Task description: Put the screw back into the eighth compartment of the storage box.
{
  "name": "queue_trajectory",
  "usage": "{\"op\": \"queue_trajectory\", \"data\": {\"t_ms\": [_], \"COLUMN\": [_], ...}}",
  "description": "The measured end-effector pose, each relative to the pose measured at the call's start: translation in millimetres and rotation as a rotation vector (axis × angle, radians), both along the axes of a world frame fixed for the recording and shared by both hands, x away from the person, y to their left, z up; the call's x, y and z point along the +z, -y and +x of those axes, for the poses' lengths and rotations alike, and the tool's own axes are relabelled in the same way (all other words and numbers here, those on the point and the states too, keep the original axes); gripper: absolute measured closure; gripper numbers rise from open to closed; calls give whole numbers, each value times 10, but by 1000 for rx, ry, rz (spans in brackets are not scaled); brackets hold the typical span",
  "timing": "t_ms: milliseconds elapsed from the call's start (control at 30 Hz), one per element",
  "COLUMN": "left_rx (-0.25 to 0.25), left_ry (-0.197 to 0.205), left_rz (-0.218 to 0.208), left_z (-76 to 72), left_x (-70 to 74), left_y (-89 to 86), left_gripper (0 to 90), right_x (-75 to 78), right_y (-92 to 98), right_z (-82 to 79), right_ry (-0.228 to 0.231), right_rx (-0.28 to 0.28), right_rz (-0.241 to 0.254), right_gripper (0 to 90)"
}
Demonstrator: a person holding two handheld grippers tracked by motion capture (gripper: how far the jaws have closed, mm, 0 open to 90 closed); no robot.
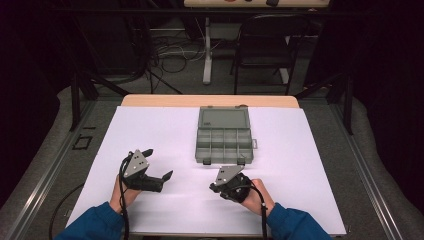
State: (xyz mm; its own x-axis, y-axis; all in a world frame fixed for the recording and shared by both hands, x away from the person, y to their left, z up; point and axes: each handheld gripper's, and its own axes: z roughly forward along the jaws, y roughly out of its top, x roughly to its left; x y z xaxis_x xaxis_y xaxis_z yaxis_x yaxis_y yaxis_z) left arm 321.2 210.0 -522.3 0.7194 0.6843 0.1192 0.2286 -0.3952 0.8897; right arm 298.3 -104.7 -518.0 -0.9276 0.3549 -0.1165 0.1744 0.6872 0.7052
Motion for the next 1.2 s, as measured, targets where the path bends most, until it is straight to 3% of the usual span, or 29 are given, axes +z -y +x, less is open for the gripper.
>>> {"op": "queue_trajectory", "data": {"t_ms": [1200], "left_rx": [-7], "left_ry": [-3], "left_rz": [3], "left_z": [6], "left_x": [-9], "left_y": [-2], "left_gripper": [0], "right_x": [264], "right_y": [339], "right_z": [69], "right_ry": [93], "right_rx": [-115], "right_rz": [34], "right_gripper": [885]}}
